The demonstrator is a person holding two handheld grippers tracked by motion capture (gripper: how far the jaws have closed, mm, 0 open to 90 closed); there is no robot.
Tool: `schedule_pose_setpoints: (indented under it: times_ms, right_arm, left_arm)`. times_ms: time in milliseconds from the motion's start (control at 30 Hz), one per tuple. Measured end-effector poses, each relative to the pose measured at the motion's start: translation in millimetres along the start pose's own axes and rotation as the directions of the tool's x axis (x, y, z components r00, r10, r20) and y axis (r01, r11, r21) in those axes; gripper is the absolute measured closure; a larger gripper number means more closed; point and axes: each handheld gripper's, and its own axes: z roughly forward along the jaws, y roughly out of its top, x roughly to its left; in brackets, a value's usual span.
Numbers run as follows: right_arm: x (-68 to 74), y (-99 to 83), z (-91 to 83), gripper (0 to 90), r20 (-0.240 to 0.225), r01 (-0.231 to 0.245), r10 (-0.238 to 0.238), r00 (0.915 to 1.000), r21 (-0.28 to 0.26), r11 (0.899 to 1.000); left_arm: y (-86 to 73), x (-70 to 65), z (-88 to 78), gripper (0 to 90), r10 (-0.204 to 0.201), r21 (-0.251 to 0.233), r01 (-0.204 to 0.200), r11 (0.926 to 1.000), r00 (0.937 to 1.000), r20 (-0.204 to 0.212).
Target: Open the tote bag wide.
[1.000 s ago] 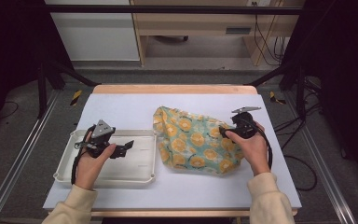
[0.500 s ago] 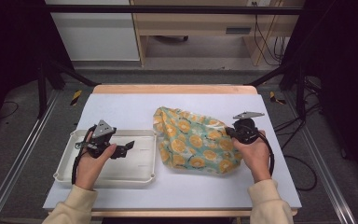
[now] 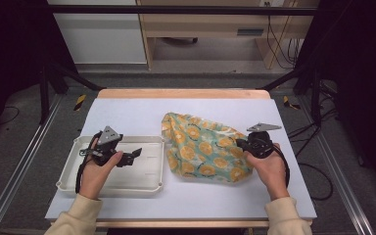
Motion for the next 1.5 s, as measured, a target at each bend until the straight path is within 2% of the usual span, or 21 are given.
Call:
schedule_pose_setpoints:
  times_ms: [133,200,400,533,600,633,700,733,833,967,1033,1067,1100,1133,1200,1300,1333,1367,1400,1433,1500]
  right_arm:
    - [-2.8,2.9,-7.0,61.0,0.023,-0.016,0.016,0.9996,-0.021,1.000]
    - [-2.6,4.2,-13.5,57.3,0.039,-0.022,0.023,0.9990,-0.039,0.999]
    - [6.5,4.2,-32.1,44.6,0.037,-0.012,0.015,0.9992,-0.085,0.996]
    - [11.7,0.5,-34.0,39.7,0.029,-0.005,0.008,0.9996,-0.083,0.997]
    - [14.7,-2.7,-30.4,39.3,0.030,0.005,-0.003,0.9995,-0.055,0.998]
    - [15.2,-6.2,-25.1,49.4,0.055,0.037,-0.036,0.9978,-0.020,0.999]
    - [15.1,-8.5,-22.2,59.8,0.055,0.038,-0.038,0.9978,-0.005,0.999]
    - [15.2,-9.5,-21.6,70.0,0.051,0.041,-0.041,0.9979,0.000,0.999]
    - [17.0,-12.4,-23.9,88.2,0.036,0.048,-0.047,0.9982,-0.002,0.999]
    - [22.6,-17.3,-31.2,90.0,0.019,0.058,-0.058,0.9981,-0.012,0.998]
    - [28.7,-23.1,-38.1,90.0,-0.013,0.072,-0.072,0.9973,-0.043,0.996]
    - [28.7,-23.1,-38.1,90.0,-0.013,0.072,-0.072,0.9973,-0.043,0.996]
    - [34.8,-32.4,-45.2,90.0,-0.039,0.090,-0.093,0.9949,-0.068,0.994]
    - [34.8,-32.4,-45.2,90.0,-0.039,0.090,-0.093,0.9949,-0.068,0.994]
    - [42.0,-51.7,-52.8,90.0,-0.092,0.089,-0.098,0.9909,-0.092,0.992]
    - [46.3,-71.9,-55.9,90.0,-0.137,0.068,-0.080,0.9874,-0.090,0.994]
    - [46.3,-71.9,-55.9,90.0,-0.137,0.068,-0.080,0.9874,-0.090,0.994]
    - [47.1,-84.1,-55.0,90.0,-0.159,0.060,-0.071,0.9847,-0.073,0.996]
    - [47.1,-84.1,-55.0,90.0,-0.159,0.060,-0.071,0.9847,-0.073,0.996]
    - [47.3,-94.6,-53.9,90.0,-0.175,0.050,-0.059,0.9829,-0.053,0.997]
    - [48.1,-99.0,-53.4,90.0,-0.182,0.046,-0.053,0.9819,-0.039,0.998]
  left_arm:
    - [-0.1,0.3,0.2,8.9,0.001,0.002,-0.001,1.0000,1.0000,-0.001]
    - [-0.4,0.9,0.1,8.9,-0.001,0.003,0.001,1.0000,1.0000,-0.001]
    - [-0.2,0.0,0.3,8.9,0.001,0.002,-0.001,1.0000,1.0000,-0.001]
    - [0.5,-2.0,0.7,8.9,0.007,0.005,-0.007,1.0000,1.0000,0.004]
    - [0.6,-2.8,1.0,8.9,0.006,0.006,-0.006,1.0000,1.0000,0.007]
    - [0.6,-3.0,1.2,8.9,0.010,0.007,-0.010,0.9999,0.9999,0.009]
    - [0.8,-3.3,1.0,8.9,0.009,0.007,-0.009,0.9999,0.9999,0.012]
    - [0.9,-3.0,0.9,8.9,0.009,0.007,-0.009,0.9999,0.9999,0.012]
    - [0.4,-1.9,0.9,8.9,0.005,0.008,-0.005,1.0000,0.9999,0.009]
    - [0.2,-1.5,1.1,8.9,0.007,0.011,-0.008,0.9999,0.9999,0.010]
    - [0.7,-2.3,0.9,8.9,0.010,0.011,-0.010,0.9999,0.9999,0.013]
    - [0.7,-2.3,0.9,8.9,0.010,0.011,-0.010,0.9999,0.9999,0.013]
    - [1.3,-3.3,0.7,8.9,0.009,0.010,-0.010,0.9999,0.9998,0.015]
    - [1.3,-3.3,0.7,8.9,0.009,0.010,-0.010,0.9999,0.9998,0.015]
    - [1.8,-5.1,1.5,8.9,0.019,0.014,-0.019,0.9997,0.9997,0.016]
    - [2.0,-7.4,2.5,8.9,0.022,0.019,-0.022,0.9996,0.9996,0.019]
    - [2.2,-8.5,3.1,8.9,0.025,0.019,-0.025,0.9995,0.9995,0.021]
    - [3.2,-11.5,4.0,8.9,0.036,0.021,-0.036,0.9991,0.9991,0.023]
    - [3.2,-11.5,4.0,8.9,0.036,0.021,-0.036,0.9991,0.9991,0.023]
    - [3.9,-13.5,4.6,8.9,0.044,0.025,-0.044,0.9987,0.9987,0.026]
    - [6.2,-18.0,5.3,8.9,0.057,0.026,-0.057,0.9980,0.9980,0.029]
